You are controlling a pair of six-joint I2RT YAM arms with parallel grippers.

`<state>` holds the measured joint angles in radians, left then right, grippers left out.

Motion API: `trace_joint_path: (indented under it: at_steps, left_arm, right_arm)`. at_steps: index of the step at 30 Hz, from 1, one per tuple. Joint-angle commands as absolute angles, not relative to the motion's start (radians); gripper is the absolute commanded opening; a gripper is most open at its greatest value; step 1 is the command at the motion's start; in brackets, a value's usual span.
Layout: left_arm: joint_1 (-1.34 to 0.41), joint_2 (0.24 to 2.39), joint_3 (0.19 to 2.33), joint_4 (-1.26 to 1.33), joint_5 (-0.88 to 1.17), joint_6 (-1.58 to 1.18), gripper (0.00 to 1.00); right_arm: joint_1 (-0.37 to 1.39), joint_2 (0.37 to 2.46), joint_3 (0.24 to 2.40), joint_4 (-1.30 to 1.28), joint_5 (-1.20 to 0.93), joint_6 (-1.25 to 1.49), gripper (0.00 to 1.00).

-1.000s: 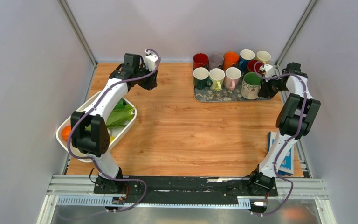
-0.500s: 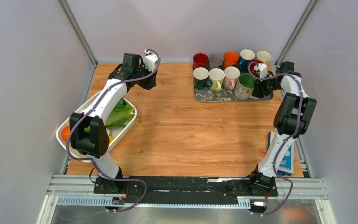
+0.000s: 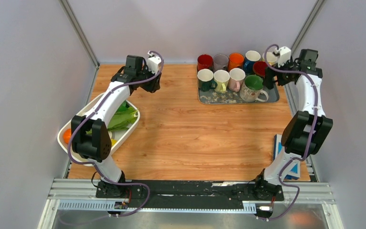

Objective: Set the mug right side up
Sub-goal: Reset both arms

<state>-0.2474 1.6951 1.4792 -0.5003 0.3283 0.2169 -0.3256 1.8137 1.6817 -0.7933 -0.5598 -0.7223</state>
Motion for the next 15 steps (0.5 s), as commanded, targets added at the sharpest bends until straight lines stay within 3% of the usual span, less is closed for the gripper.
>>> trace_joint_path:
  at_steps: [1, 3, 8, 15]
  left_arm:
    - [-0.249, 1.659, 1.514, -0.472, 0.276, 0.190, 0.59]
    - [-0.249, 1.658, 1.528, -0.479, 0.242, 0.192, 0.64]
    - [-0.239, 1.642, 1.554, -0.502, 0.188, 0.216, 0.65]
    - [-0.213, 1.612, 1.575, -0.514, 0.143, 0.198, 0.65]
  right_arm:
    - [-0.298, 1.782, 1.795, -0.655, -0.444, -0.357, 1.00]
    - [-0.268, 1.785, 1.813, -0.572, -0.319, -0.217, 1.00]
    - [-0.149, 1.875, 1.972, -0.573, -0.058, -0.017, 1.00]
    - [0.060, 1.963, 2.097, -0.589, -0.075, 0.040, 1.00]
